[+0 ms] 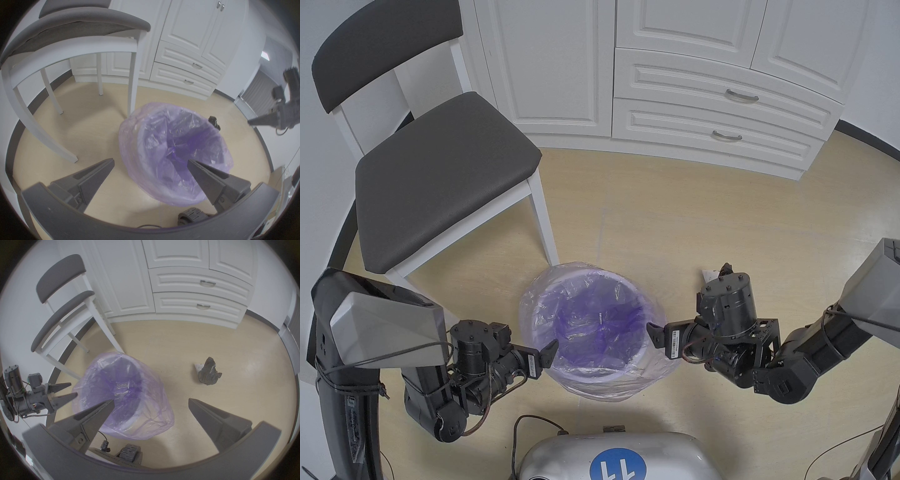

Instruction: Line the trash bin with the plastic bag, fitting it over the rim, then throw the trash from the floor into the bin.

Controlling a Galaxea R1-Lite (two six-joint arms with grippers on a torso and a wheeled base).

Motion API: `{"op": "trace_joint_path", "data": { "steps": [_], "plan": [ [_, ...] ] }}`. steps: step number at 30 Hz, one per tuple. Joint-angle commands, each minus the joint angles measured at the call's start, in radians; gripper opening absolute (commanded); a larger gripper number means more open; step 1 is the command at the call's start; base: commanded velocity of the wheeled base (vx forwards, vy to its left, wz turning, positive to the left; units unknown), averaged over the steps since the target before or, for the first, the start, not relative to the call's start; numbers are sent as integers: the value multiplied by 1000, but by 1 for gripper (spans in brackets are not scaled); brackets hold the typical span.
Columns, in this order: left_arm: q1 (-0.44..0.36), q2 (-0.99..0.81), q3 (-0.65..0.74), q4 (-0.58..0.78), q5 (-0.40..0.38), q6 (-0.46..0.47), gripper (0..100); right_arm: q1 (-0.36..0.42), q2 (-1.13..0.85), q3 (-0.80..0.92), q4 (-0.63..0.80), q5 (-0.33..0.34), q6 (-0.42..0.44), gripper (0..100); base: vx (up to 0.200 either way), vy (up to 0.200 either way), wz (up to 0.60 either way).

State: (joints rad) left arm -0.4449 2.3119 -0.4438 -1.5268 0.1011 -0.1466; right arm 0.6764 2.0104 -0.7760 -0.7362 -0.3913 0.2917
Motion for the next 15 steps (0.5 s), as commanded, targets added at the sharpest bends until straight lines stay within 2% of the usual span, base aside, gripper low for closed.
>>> {"op": "trace_joint_path", "data": {
  "steps": [1,5,8,15],
  "plan": [
    [-35,53,8,2,29,32,100,52,-21,46,-20,-21,-13,100,0,0,0],
    [-34,92,8,-1,71,107,100,58,-12,78,-85,-23,-65,100,0,0,0],
    [-34,86,17,0,112,116,100,65,-4,113,-163,-23,-97,100,0,0,0],
    [-18,66,76,-1,109,173,100,63,27,153,-269,-23,-151,100,0,0,0]
  ]
}}
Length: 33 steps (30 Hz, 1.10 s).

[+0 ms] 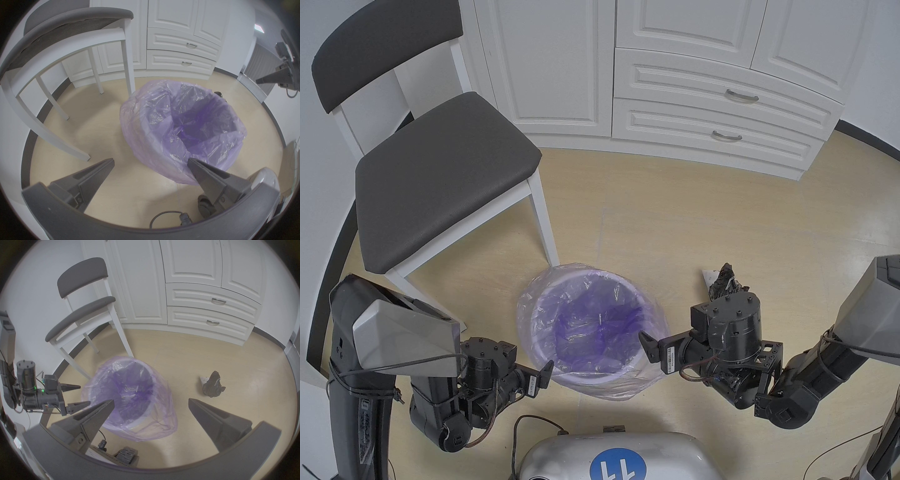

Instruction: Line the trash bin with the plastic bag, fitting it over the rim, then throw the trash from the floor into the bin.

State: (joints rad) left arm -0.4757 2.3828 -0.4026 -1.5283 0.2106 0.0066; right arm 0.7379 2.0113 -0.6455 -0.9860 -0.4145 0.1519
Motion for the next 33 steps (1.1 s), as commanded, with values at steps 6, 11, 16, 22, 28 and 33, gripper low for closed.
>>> {"op": "trace_joint_path", "data": {
  "steps": [6,11,16,22,28,33],
  "plan": [
    [19,-50,67,2,-14,26,100,3,26,37,-20,0,-29,100,0,0,0],
    [26,-56,73,2,-31,26,100,5,27,46,-20,0,-32,100,0,0,0],
    [29,-50,77,2,-40,27,100,5,29,49,-20,0,-34,100,0,0,0],
    [65,-4,65,2,-99,26,100,6,43,49,-20,0,-32,100,0,0,0],
    [120,65,10,0,-149,23,100,8,46,49,-20,0,-32,100,0,0,0],
    [140,98,-27,0,-165,13,100,9,61,46,-20,-1,-32,100,0,0,0]
  ]
}}
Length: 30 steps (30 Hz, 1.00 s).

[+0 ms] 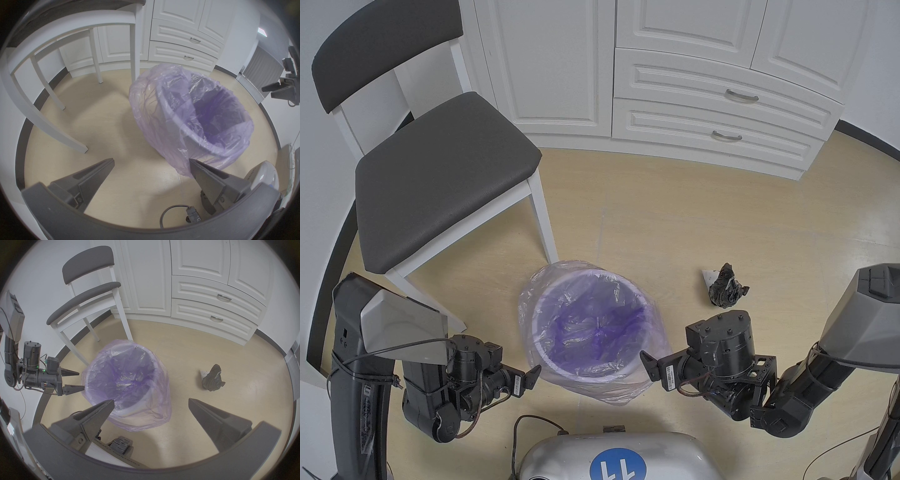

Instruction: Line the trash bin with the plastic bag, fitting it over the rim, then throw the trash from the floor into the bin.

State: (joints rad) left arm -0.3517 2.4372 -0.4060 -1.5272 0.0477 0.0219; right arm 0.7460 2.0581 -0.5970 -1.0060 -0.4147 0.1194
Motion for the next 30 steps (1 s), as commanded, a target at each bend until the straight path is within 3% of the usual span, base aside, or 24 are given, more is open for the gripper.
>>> {"op": "trace_joint_path", "data": {
  "steps": [1,12,17,22,25,27,30],
  "plan": [
    [20,55,-36,-1,-3,-4,100,1,20,-3,0,1,0,100,0,0,0],
    [23,108,-126,-1,-2,-114,100,12,70,0,-77,1,-12,100,0,0,0],
    [25,22,-71,-1,-31,-114,100,66,175,-18,-257,-1,-10,100,0,0,0],
    [25,-75,24,-1,-98,-112,100,84,228,-86,-264,-55,-14,100,0,0,0],
    [33,-121,61,-1,-137,-112,100,84,209,-175,-146,-62,-32,100,0,0,0],
    [39,-158,81,-1,-186,-111,100,90,139,-337,155,-62,-43,100,0,0,0],
    [40,-173,88,-1,-192,-111,100,107,122,-567,514,-65,-18,100,0,0,0]
  ]
}}
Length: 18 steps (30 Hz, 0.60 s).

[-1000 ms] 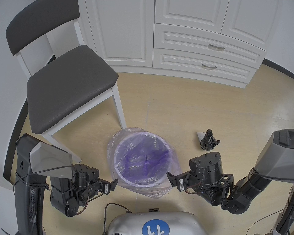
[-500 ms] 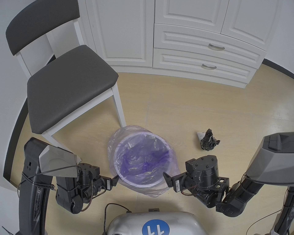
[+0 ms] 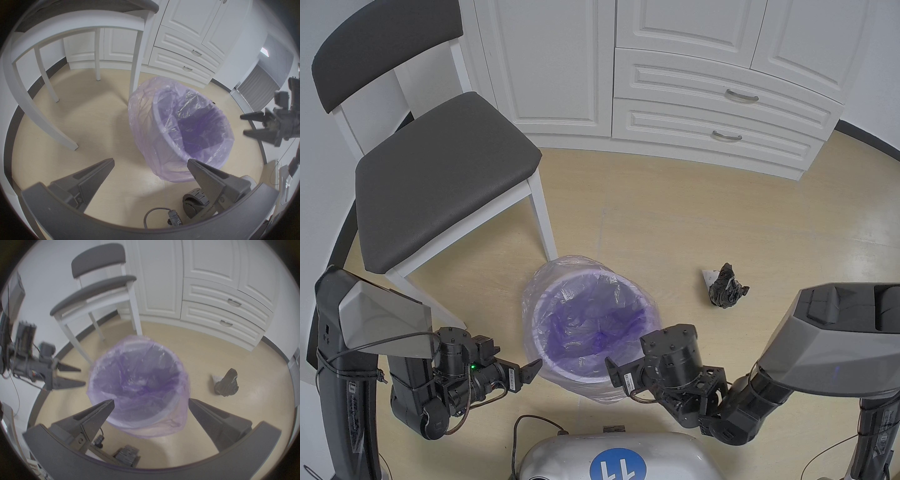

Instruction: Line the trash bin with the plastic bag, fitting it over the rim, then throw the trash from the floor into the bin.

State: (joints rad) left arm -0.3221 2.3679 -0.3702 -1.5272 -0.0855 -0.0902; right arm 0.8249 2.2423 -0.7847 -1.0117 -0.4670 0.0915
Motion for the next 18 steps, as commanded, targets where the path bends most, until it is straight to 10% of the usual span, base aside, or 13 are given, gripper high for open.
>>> {"op": "trace_joint_path", "data": {
  "steps": [1,5,18],
  "plan": [
    [12,-105,54,-1,-59,1,100,34,-58,-443,605,-18,19,100,0,0,0],
    [17,-122,59,-1,-59,3,100,56,29,-650,831,-67,19,100,0,0,0],
    [38,-157,50,-1,-56,3,100,19,247,-823,852,-154,-168,100,0,0,0]
  ]
}}
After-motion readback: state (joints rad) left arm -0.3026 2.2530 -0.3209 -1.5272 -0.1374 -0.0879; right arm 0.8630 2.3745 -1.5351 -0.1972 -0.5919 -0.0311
